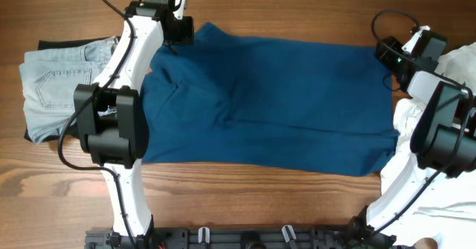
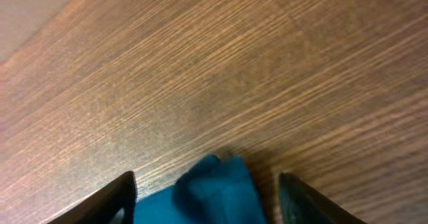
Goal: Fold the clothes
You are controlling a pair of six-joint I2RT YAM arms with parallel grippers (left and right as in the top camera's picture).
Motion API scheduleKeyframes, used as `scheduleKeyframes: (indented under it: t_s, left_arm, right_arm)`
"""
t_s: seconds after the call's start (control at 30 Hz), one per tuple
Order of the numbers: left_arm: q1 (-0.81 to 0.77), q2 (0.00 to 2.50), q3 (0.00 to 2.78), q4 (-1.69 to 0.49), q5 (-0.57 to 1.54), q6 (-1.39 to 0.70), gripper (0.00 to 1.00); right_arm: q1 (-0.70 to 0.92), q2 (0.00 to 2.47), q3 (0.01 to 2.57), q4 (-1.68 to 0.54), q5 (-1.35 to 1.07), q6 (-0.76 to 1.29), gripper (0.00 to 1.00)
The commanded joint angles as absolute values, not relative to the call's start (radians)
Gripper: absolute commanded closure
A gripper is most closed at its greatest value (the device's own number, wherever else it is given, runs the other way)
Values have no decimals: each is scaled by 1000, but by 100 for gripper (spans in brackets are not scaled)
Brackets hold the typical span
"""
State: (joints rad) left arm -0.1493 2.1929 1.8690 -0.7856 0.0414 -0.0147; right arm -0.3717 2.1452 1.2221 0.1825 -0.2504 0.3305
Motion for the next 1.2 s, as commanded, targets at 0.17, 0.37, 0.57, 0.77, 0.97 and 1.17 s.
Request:
scheduleKeyframes:
  t_s: [0.17,0.37,0.57,0.77,0.97,1.17]
  left_arm:
    - [-148,2133,1866,-786,25,-38,96]
    - [-148,2106,1866,-795,-10,-38,96]
    - [-148,2022,1866,-894,-30,-60,96]
    - [-145,1997,1866,-1081,-100,-65,96]
    - [-91,1997,1866,-1279,-107,-113,96]
    - [1,1997,1864,-1398,-100,-114,96]
  right_arm:
    - [-373,2173,1217,181,-448,345,83]
    - [-422,2005,1217,35,-452,366,96]
    - [-436,1731,1217,-263,-432,310,96]
    - [-436,1580,1217,-576,-316,347,96]
    - [-437,1580,1217,-868,-89,474,96]
    - [-437,1580,1217,-967,34,471,96]
